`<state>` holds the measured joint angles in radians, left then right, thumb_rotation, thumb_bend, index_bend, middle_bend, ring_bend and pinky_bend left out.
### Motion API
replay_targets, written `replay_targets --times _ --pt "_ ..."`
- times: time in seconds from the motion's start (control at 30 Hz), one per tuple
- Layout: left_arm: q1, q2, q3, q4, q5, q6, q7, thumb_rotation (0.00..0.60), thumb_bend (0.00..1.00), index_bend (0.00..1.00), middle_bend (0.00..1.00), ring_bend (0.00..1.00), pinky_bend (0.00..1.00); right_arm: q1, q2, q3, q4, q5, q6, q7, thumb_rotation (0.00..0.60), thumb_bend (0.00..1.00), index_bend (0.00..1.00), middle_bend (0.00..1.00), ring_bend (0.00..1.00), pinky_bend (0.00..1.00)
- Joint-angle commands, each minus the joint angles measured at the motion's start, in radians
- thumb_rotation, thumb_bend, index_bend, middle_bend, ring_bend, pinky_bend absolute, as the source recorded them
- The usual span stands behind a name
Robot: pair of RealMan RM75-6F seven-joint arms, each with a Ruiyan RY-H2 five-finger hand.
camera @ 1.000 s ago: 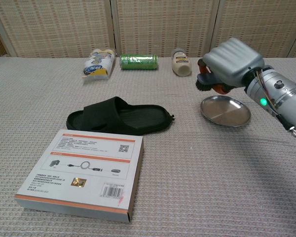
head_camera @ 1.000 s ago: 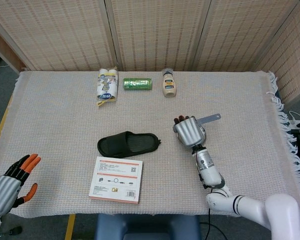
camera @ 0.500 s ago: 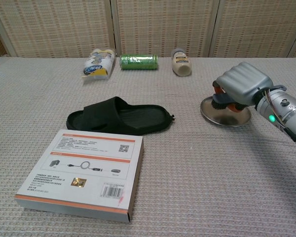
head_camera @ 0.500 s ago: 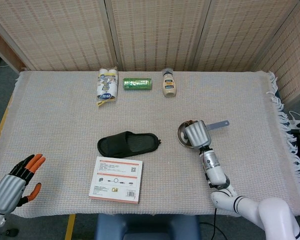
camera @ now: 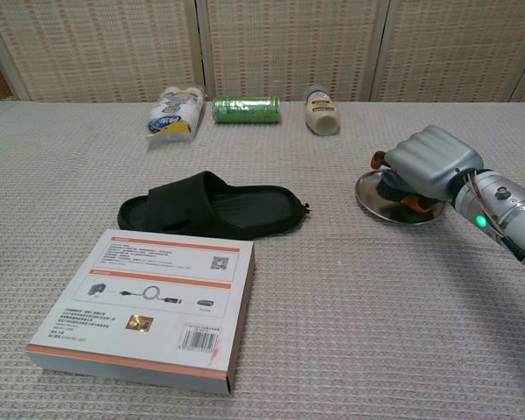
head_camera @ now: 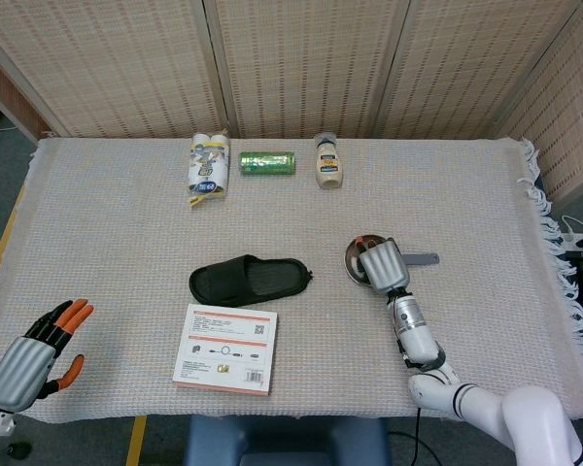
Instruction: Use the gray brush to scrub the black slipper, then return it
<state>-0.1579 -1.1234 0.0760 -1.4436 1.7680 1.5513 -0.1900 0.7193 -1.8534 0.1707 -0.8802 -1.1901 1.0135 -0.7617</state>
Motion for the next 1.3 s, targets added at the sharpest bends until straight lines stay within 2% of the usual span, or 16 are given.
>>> replay_targets --times 0.03,0.3,0.5,0.63,0.73,0.83,0.87,0.93,0.97,1.0,1.07,1.17,1.3 --pt "0.000 0.000 0.000 0.000 -0.001 -0.001 0.002 0.600 0.51 0.00 0.00 0.00 0.17 -0.004 0.010 0.002 -0.018 0.007 -0.001 -0.010 0.600 0.37 0.17 0.41 0.38 0.57" --pt "0.001 -0.001 -0.001 -0.001 0.000 0.008 0.005 0.600 0.51 0.00 0.00 0.00 0.17 -0.031 0.114 0.005 -0.178 0.034 -0.011 -0.012 0.600 0.35 0.00 0.30 0.28 0.49" --pt "0.006 -0.001 -0.001 -0.001 0.003 0.022 0.008 0.600 0.52 0.00 0.00 0.00 0.17 -0.037 0.157 -0.004 -0.244 0.058 -0.030 -0.025 0.600 0.23 0.00 0.24 0.23 0.45" --pt "0.010 0.002 -0.001 -0.002 0.002 0.030 0.006 0.600 0.51 0.00 0.00 0.00 0.17 -0.060 0.211 -0.001 -0.345 0.034 0.021 0.019 0.600 0.21 0.00 0.20 0.19 0.41" --pt "0.012 0.003 -0.003 0.003 -0.003 0.034 0.001 0.600 0.51 0.00 0.00 0.00 0.17 -0.131 0.298 -0.021 -0.487 -0.051 0.144 0.126 0.600 0.19 0.00 0.14 0.11 0.31" --pt "0.014 0.002 -0.007 0.009 -0.011 0.034 -0.001 0.600 0.51 0.00 0.00 0.00 0.17 -0.255 0.407 -0.109 -0.617 -0.192 0.315 0.283 0.600 0.18 0.00 0.03 0.01 0.12" --pt "0.014 0.000 -0.011 0.013 -0.019 0.032 0.001 0.600 0.51 0.00 0.00 0.00 0.17 -0.310 0.442 -0.159 -0.634 -0.278 0.401 0.369 0.600 0.18 0.00 0.02 0.00 0.10" --pt "0.015 -0.004 -0.017 0.019 -0.031 0.030 0.006 0.600 0.51 0.00 0.00 0.00 0.17 -0.390 0.462 -0.229 -0.591 -0.404 0.547 0.498 0.600 0.18 0.00 0.01 0.00 0.07" --pt "0.015 -0.007 -0.021 0.024 -0.038 0.029 0.010 0.600 0.51 0.00 0.00 0.00 0.17 -0.441 0.460 -0.264 -0.537 -0.459 0.633 0.560 0.600 0.18 0.00 0.01 0.00 0.07" --pt "0.015 -0.010 -0.025 0.027 -0.042 0.029 0.012 0.600 0.51 0.00 0.00 0.00 0.17 -0.477 0.455 -0.283 -0.496 -0.484 0.686 0.594 0.600 0.17 0.00 0.01 0.00 0.05" --pt "0.015 -0.020 -0.034 0.033 -0.051 0.033 0.024 0.600 0.51 0.00 0.00 0.00 0.17 -0.551 0.447 -0.303 -0.420 -0.500 0.781 0.636 0.600 0.17 0.00 0.01 0.00 0.02" --pt "0.021 -0.035 -0.042 0.039 -0.054 0.047 0.055 0.600 0.51 0.00 0.00 0.00 0.17 -0.613 0.440 -0.284 -0.338 -0.499 0.873 0.649 0.600 0.17 0.00 0.01 0.00 0.00" --pt "0.024 -0.046 -0.045 0.037 -0.052 0.052 0.086 0.600 0.51 0.00 0.00 0.00 0.16 -0.634 0.471 -0.253 -0.363 -0.492 0.905 0.691 0.600 0.17 0.00 0.01 0.00 0.00"
